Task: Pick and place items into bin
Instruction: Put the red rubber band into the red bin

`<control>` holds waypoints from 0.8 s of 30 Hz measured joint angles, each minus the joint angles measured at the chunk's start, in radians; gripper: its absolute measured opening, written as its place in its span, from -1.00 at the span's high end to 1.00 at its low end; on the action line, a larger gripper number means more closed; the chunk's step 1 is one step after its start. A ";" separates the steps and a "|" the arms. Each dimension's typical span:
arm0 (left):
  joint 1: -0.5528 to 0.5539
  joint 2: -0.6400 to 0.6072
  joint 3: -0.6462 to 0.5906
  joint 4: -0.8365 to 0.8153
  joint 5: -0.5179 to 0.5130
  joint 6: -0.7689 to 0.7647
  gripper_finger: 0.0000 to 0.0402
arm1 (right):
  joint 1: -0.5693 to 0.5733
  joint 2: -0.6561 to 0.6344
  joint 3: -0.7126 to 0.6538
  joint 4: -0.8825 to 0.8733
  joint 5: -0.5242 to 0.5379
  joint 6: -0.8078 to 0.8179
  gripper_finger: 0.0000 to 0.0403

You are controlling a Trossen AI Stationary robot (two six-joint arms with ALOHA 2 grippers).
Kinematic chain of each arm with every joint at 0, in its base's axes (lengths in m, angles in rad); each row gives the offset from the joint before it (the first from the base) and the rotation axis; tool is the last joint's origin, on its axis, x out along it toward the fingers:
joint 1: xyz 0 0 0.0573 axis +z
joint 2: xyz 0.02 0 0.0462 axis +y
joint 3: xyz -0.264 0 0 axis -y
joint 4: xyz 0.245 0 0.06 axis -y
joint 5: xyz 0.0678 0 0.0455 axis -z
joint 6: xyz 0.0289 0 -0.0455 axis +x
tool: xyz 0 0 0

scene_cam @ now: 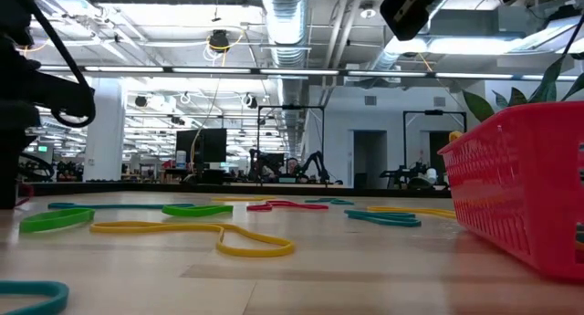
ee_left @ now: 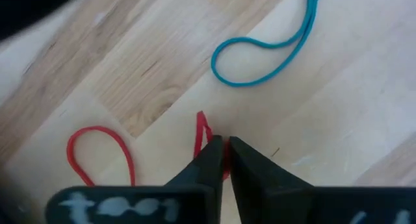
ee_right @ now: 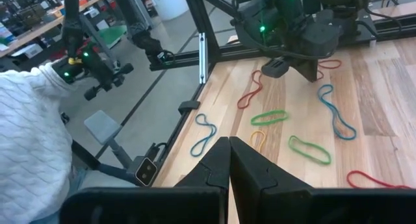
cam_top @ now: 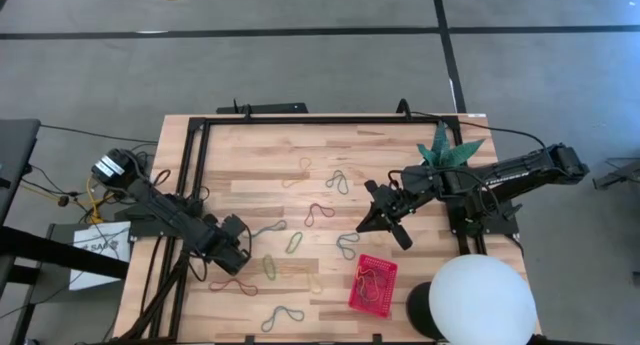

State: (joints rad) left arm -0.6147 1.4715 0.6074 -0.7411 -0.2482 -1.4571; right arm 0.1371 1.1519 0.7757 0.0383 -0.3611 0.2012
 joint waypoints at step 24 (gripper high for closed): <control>0.085 0.038 0.526 0.646 -0.244 0.944 1.00 | -0.128 0.222 -0.001 0.062 0.125 0.082 0.99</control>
State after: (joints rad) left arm -0.5299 1.5094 1.1332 -0.0947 -0.4918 -0.5130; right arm 0.0088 1.3741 0.7746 0.1000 -0.2359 0.2832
